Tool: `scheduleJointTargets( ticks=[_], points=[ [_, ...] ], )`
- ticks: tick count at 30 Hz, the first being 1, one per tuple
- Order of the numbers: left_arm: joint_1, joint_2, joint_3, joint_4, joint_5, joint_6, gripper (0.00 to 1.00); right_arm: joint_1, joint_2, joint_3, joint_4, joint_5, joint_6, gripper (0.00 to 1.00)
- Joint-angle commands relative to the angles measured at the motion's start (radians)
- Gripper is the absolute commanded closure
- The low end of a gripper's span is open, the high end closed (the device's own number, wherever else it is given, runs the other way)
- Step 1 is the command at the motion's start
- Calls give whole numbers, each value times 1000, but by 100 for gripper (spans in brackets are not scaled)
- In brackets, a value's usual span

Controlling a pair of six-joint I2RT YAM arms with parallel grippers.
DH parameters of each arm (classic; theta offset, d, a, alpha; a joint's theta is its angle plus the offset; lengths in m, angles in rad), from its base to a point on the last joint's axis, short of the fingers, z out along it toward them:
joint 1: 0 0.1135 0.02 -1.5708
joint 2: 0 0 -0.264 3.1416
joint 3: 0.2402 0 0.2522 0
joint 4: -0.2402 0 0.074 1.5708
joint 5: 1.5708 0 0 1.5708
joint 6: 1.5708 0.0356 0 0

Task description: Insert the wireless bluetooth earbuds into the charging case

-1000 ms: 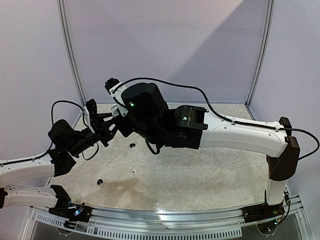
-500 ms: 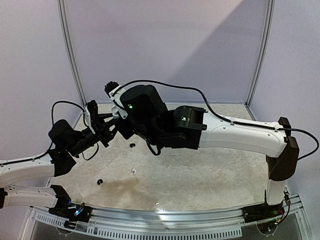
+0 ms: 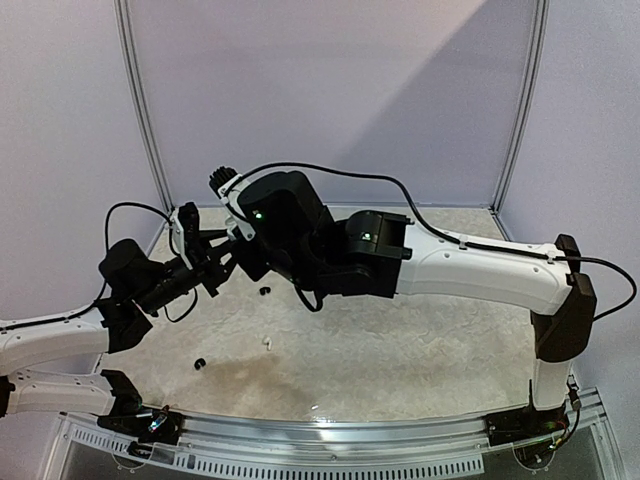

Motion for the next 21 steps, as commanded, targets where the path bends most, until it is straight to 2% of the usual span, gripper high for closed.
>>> scheduleJointTargets(
  ticks=[1,8,12,17,21],
  points=[
    [-5,-25,6,17,5,-9,100,-6,-27,22,-60,-19,0,84],
    [2,-26,5,-33,-2,-25,100,-6,-114,44,-40,-68,-15,78],
    [2,-23,5,-56,63,4,100,-15,-153,42,-26,-76,-5,77],
    [1,-38,-15,-102,267,202,100,-62,-145,61,-81,-132,96,74],
    [0,-65,-8,-168,302,368,100,-79,-76,110,-190,-138,173,72]
  ],
)
